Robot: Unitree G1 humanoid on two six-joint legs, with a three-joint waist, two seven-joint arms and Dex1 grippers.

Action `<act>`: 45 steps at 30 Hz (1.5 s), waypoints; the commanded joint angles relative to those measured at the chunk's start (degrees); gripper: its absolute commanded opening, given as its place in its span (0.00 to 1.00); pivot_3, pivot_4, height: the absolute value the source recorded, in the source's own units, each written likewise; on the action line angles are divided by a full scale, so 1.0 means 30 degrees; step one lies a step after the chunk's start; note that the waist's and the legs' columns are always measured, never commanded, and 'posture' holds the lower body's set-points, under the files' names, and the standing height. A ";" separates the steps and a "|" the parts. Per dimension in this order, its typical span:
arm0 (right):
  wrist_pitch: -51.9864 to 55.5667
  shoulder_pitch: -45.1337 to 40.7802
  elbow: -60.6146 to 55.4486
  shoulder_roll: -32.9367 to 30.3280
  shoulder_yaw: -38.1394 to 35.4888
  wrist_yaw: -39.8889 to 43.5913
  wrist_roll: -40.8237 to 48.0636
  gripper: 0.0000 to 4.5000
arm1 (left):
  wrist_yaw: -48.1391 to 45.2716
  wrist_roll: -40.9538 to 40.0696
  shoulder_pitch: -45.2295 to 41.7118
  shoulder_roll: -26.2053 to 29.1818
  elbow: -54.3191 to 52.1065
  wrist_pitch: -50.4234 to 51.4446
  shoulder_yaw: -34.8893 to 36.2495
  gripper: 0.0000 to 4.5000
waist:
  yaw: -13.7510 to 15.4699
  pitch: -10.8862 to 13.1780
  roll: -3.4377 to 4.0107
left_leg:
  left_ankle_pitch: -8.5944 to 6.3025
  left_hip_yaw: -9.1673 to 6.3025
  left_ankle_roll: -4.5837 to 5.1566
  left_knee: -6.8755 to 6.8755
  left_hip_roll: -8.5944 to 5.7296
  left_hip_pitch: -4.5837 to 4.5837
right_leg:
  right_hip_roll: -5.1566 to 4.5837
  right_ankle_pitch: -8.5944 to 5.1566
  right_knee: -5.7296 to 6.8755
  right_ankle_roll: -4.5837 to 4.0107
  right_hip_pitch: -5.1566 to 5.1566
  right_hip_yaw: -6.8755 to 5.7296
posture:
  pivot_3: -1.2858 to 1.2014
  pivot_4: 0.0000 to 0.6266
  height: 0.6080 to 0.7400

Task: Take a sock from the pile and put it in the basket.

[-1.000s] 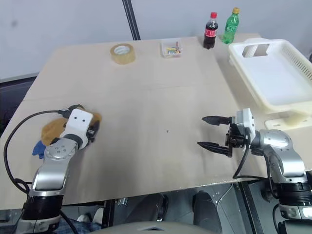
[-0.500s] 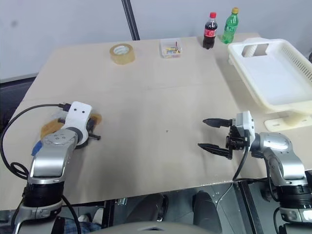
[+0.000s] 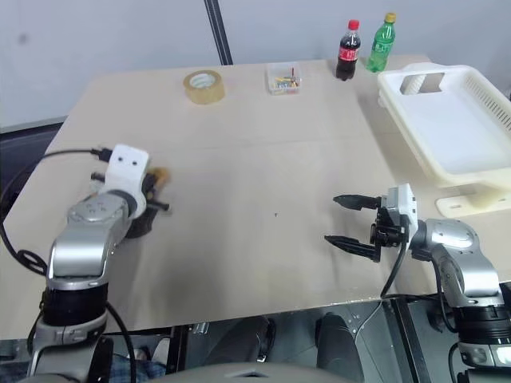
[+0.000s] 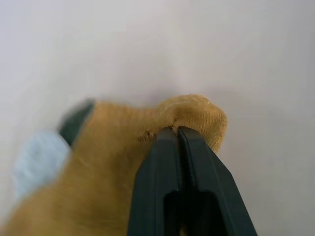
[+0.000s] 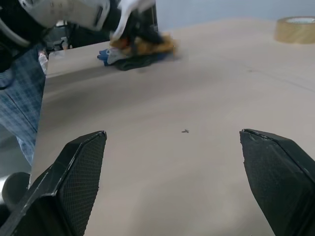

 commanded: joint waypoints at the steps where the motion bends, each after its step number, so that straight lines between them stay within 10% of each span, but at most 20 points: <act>1: -0.0315 -0.0137 -0.0326 0.0020 -0.0232 -0.0077 0.0163 1.00 | 0.0211 -0.0602 -0.1373 -0.1005 -0.1256 0.0843 -0.0453 0.01 | -0.0007 0.0001 -0.0001 | 0.0000 0.0003 0.0001 0.0000 -0.0008 0.0002 | -0.0003 0.0000 0.0001 0.0001 0.0000 0.0005 | 0.52 0.24 1.00; 11: -0.0423 -0.0429 -0.0232 0.0231 -0.0207 -0.0316 -0.0020 1.00 | 0.0312 -0.0775 -0.2957 -0.4472 0.3457 -0.1210 -0.4548 0.01 | -0.0090 0.0010 -0.0020 | 0.0003 0.0013 -0.0002 0.0004 -0.0013 0.0007 | 0.0007 0.0002 0.0013 0.0004 -0.0007 0.0023 | 0.52 0.24 1.00; 29: -0.0446 0.1374 -0.1699 0.0145 -0.0640 -0.1506 0.0184 1.00 | 0.1245 0.0585 -0.0762 -0.0718 0.5413 -0.5004 -0.2512 0.01 | -0.0058 0.0006 -0.0020 | 0.0005 0.0022 -0.0004 0.0002 -0.0014 0.0008 | 0.0007 0.0003 0.0028 0.0007 -0.0034 0.0047 | 0.52 0.24 1.00; 37: -0.0456 0.1008 -0.1413 0.0160 -0.0446 -0.1380 0.0111 1.00 | 0.1742 0.0569 -0.1523 -0.1677 0.5407 -0.5685 -0.2271 0.69 | -0.0061 0.0008 -0.0024 | 0.0004 0.0019 -0.0004 0.0008 -0.0018 -0.0001 | 0.0004 0.0005 0.0027 0.0009 -0.0037 0.0043 | 0.52 0.24 1.00; 45: -0.0545 0.0889 -0.1318 0.0209 -0.0302 -0.1315 0.0001 1.00 | 0.1455 0.0610 -0.2275 -0.1847 0.6604 -0.5606 -0.2728 0.69 | -0.0080 0.0008 -0.0024 | 0.0004 0.0025 -0.0004 0.0008 -0.0018 0.0000 | 0.0003 0.0005 0.0026 0.0010 -0.0037 0.0046 | 0.52 0.24 1.00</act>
